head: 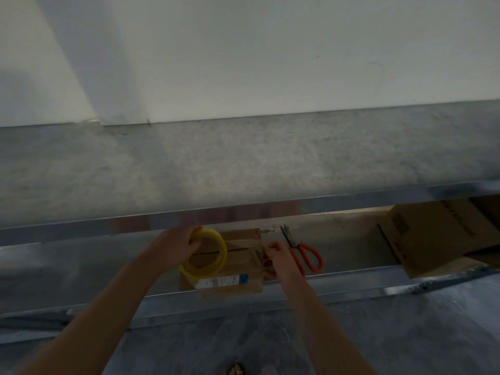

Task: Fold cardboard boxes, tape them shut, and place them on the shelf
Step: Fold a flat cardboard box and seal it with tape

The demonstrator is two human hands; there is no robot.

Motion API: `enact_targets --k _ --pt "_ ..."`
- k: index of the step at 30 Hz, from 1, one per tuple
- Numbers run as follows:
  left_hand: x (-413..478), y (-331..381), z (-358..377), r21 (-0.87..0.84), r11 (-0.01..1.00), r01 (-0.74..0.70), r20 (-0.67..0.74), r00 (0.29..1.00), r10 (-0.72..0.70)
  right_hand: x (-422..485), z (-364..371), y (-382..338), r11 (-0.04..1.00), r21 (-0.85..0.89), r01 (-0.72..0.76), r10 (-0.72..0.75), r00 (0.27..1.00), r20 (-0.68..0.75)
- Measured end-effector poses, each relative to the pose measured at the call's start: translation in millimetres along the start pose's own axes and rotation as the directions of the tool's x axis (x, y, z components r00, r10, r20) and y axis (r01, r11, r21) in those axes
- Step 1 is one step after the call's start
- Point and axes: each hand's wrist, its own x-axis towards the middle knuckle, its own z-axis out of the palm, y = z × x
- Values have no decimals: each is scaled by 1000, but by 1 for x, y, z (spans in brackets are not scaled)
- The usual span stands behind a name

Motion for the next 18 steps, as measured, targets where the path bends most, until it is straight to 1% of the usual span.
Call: enact_targets --k 1,2,4,5,6,7,9,10,11,12,13,14,15,16,18 --pt "0 1 0 3 1000 6 -6 1000 -6 0 0 3 998 -58 37 -39 998 -39" --pt "-1 2 1 7 1000 11 -11 1000 -11 0 -1 7 986 -136 97 -109 990 -89" --pt "-2 5 2 5 1000 16 -16 1000 -16 -5 -3 11 936 -244 253 -297 940 -166" --pt "-2 6 2 0 1000 17 -19 1000 -17 -6 -5 13 913 -262 313 -362 917 -168" --pt "-2 6 2 -8 1000 15 -25 1000 -16 -7 -7 13 894 -262 364 -408 903 -134" --pt "-2 7 2 -18 1000 11 -34 999 -12 -8 -10 14 873 -239 425 -450 891 -59" --pt "-3 6 2 -34 999 -2 -44 999 1 -12 -14 17 839 -155 521 -500 852 156" --pt "-4 6 1 -34 999 -12 -42 999 11 -14 -15 16 835 -148 530 -481 834 272" --pt "-5 6 2 -35 999 -25 -41 999 23 -15 -16 12 816 -218 536 -439 819 370" --pt "-6 8 2 -40 998 -38 -45 998 36 -16 -17 6 750 -355 559 -389 806 447" --pt "-9 9 2 -48 998 -51 -44 998 49 -15 -17 3 618 -515 594 -357 796 488" --pt "-11 11 2 -64 996 -69 -38 997 67 -12 -16 2 479 -620 622 -354 783 511" --pt "-14 12 1 -101 991 -92 -30 996 90 -10 -14 2 387 -667 636 -362 771 524" --pt "-19 12 -1 -169 979 -111 -15 994 110 -10 -13 2 365 -672 644 -384 762 522" --pt "-29 10 -10 -311 944 -106 27 992 121 -8 -11 5 403 -641 654 -430 753 498"
